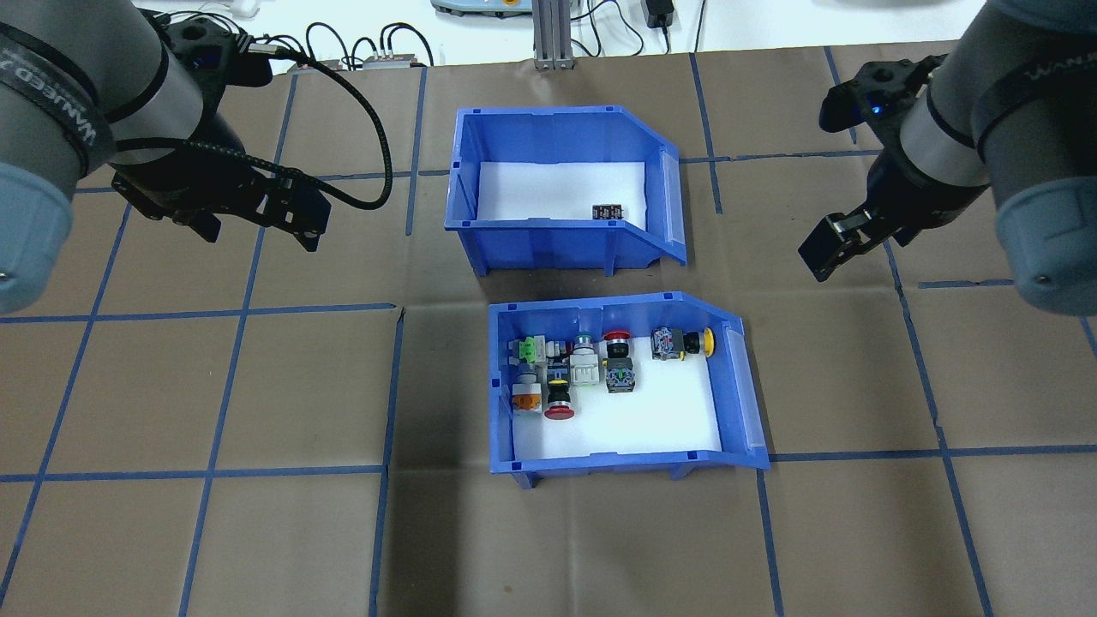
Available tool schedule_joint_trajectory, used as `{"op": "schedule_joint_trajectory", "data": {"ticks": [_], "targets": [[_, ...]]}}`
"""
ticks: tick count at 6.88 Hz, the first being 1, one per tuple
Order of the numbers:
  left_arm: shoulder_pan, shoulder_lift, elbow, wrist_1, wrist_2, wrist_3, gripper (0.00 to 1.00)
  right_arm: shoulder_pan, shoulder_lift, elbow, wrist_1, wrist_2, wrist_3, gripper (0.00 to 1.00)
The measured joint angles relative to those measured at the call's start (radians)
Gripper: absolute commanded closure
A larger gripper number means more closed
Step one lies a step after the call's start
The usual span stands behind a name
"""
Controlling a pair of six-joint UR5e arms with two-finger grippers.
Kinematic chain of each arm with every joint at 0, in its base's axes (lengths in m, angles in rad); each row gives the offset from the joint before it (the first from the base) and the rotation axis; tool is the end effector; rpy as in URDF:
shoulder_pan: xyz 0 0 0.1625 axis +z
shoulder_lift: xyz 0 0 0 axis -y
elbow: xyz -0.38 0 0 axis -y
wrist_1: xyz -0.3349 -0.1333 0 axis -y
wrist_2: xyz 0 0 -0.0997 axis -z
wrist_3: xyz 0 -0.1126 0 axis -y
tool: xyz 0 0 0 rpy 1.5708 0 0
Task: Place battery box in front
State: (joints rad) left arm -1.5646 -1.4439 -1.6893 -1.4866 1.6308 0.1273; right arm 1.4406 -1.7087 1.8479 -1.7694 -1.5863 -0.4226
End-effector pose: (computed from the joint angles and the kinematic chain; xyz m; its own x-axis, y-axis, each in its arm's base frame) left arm -0.1241 -0.3972 0.4396 -0.9909 0.1148 -0.0710 0.1206 0.9891 -0.0841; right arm 0.0804 -0.3994 0.3860 -0.9572 -0.2867 0.0385 -0.2884 0.9563 -0.0478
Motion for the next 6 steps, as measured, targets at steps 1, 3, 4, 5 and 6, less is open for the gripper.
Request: {"op": "schedule_joint_trajectory", "data": {"ticks": [1, 3, 4, 5, 6], "targets": [[0.000, 0.000, 0.000, 0.000, -0.002, 0.000, 0.01, -0.020, 0.000, -0.012, 0.014, 0.003, 0.118, 0.00], [0.000, -0.003, -0.001, 0.000, -0.008, 0.000, 0.01, -0.017, 0.048, -0.101, 0.080, 0.012, 0.267, 0.00], [0.000, -0.004, -0.001, 0.000, -0.010, -0.001, 0.01, 0.000, 0.092, -0.162, 0.104, 0.013, 0.284, 0.00], [0.000, -0.004, -0.001, 0.000, -0.010, -0.001, 0.01, 0.021, 0.131, -0.211, 0.115, 0.013, 0.297, 0.00], [0.000, -0.005, -0.001, 0.000, -0.009, -0.002, 0.01, 0.038, 0.163, -0.243, 0.118, 0.013, 0.314, 0.00]]}}
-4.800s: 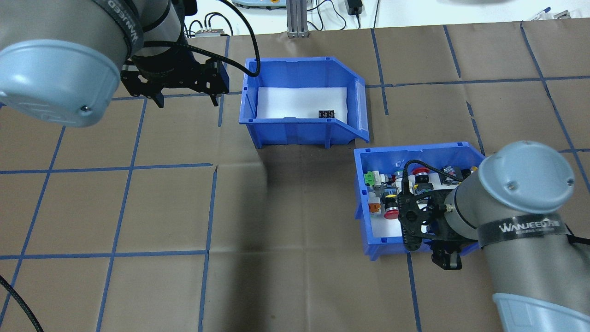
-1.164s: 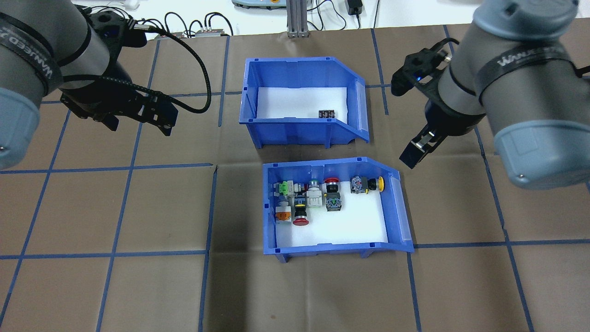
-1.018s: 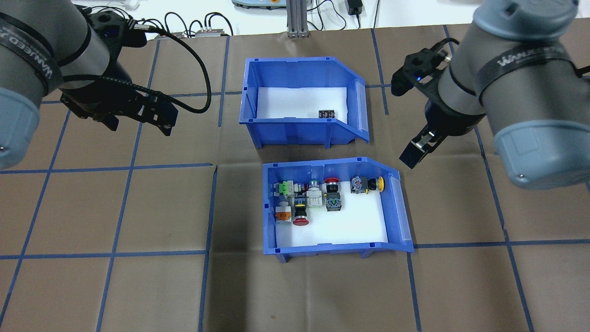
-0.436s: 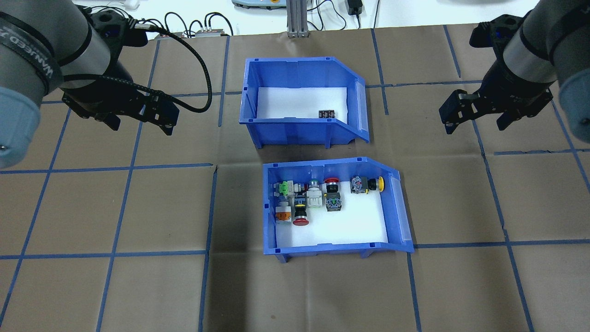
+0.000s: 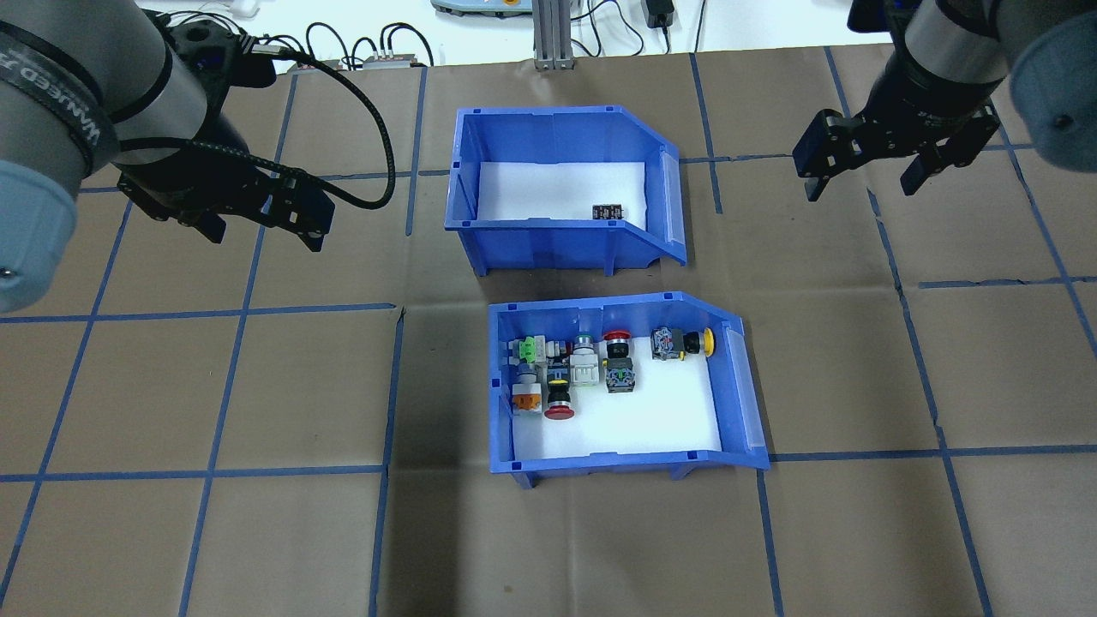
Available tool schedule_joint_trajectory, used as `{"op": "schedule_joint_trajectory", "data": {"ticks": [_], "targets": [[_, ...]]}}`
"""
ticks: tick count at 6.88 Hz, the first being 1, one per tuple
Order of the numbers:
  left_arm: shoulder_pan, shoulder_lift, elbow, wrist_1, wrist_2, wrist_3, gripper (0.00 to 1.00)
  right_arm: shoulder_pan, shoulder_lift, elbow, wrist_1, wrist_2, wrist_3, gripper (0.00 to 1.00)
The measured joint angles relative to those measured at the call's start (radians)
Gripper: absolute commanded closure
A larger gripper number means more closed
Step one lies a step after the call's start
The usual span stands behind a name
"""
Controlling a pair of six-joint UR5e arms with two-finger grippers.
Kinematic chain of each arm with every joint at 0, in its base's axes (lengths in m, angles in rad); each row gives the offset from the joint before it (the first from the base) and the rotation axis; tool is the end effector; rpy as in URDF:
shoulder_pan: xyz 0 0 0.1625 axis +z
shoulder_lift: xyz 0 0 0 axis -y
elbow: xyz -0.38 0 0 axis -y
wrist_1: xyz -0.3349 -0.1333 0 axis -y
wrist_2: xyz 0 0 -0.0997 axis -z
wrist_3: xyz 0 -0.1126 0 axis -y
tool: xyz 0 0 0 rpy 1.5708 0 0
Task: Place battery box in front
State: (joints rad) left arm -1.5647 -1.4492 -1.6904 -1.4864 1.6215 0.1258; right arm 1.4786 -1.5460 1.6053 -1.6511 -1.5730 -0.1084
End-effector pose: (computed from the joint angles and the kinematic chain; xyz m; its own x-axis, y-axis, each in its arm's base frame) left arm -0.1252 -0.3986 0.4369 -0.9915 0.1146 -0.0609 0.1193 0.9897 -0.0793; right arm 0.0914 -0.4561 0.4121 -0.9999 -0.0161 0.0045 -0.0162 0.9997 -0.0206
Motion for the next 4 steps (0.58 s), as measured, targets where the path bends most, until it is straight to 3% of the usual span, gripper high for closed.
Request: {"op": "schedule_joint_trajectory", "data": {"ticks": [4], "targets": [[0.000, -0.007, 0.000, 0.000, -0.001, -0.001, 0.01, 0.054, 0.049, -0.034, 0.001, -0.003, 0.051, 0.00]]}}
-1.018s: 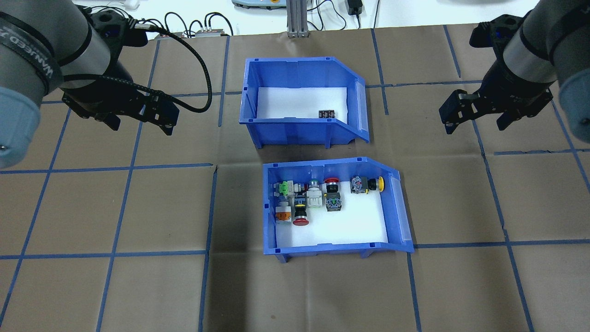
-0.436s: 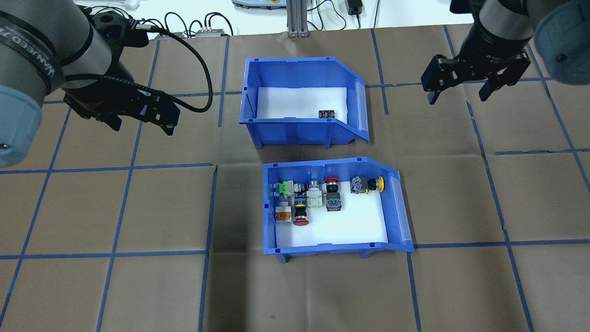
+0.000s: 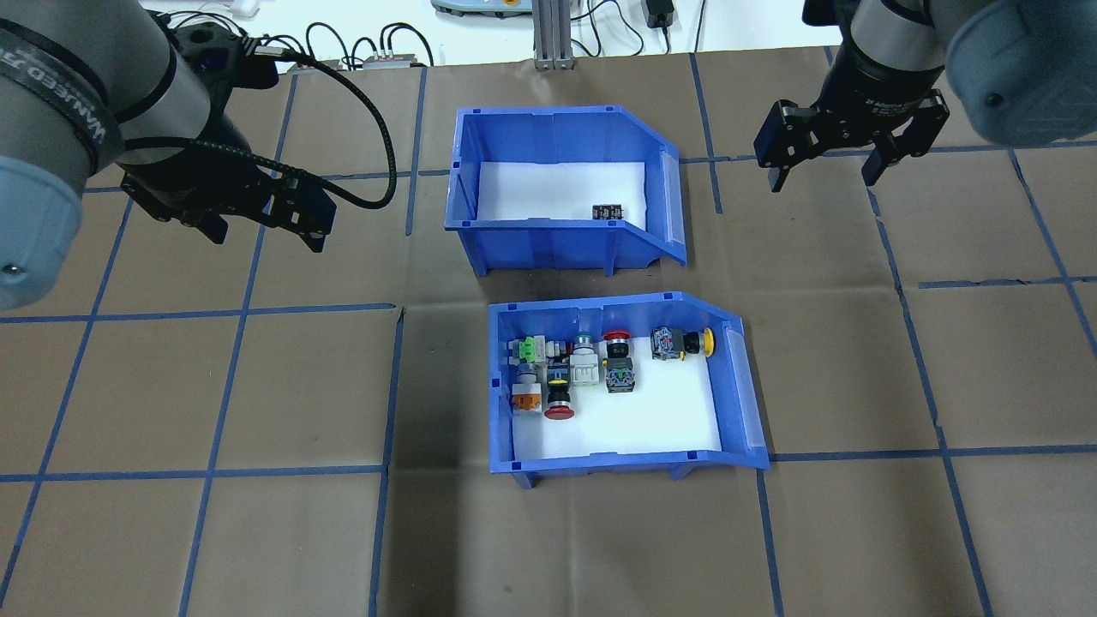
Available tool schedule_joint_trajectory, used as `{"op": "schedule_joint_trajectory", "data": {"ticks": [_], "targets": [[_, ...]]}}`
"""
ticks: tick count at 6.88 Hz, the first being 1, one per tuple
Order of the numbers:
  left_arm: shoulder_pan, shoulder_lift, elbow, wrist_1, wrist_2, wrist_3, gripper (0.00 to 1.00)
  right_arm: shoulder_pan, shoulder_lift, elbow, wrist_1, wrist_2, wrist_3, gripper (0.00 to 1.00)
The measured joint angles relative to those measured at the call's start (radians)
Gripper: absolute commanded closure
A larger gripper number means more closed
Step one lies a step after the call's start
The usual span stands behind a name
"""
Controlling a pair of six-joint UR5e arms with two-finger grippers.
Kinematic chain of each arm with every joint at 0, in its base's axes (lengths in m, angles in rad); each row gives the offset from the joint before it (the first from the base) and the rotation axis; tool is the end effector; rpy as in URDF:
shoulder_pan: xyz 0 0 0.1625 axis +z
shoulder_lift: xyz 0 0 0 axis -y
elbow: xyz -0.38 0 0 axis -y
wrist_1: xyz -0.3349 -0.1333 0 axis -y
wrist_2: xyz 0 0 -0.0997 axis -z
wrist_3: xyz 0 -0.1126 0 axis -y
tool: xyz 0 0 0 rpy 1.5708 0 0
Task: Place battery box in front
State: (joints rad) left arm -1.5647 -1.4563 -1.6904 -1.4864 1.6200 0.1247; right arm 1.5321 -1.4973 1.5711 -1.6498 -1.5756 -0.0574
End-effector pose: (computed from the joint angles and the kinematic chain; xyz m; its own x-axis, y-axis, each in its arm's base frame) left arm -0.1253 -0.4005 0.4341 -0.9917 0.1141 -0.0585 0.1182 0.9903 -0.0725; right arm 0.1148 -0.4670 0.4047 -0.9998 -0.0187 0.0051 -0.0187 0.9998 -0.0049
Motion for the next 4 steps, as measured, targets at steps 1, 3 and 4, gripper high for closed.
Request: {"op": "schedule_joint_trajectory", "data": {"ticks": [1, 3, 4], "targets": [[0.000, -0.002, 0.000, 0.000, -0.006, 0.000, 0.01, 0.002, 0.000, 0.000, 0.001, 0.001, 0.001, 0.00], [-0.003, -0.005, -0.002, -0.013, -0.033, -0.001, 0.01, 0.003, 0.001, 0.001, 0.000, 0.002, 0.001, 0.00], [-0.004, -0.005, -0.002, -0.022, -0.038, -0.001, 0.01, 0.003, 0.001, 0.001, -0.001, 0.002, 0.001, 0.00]]}}
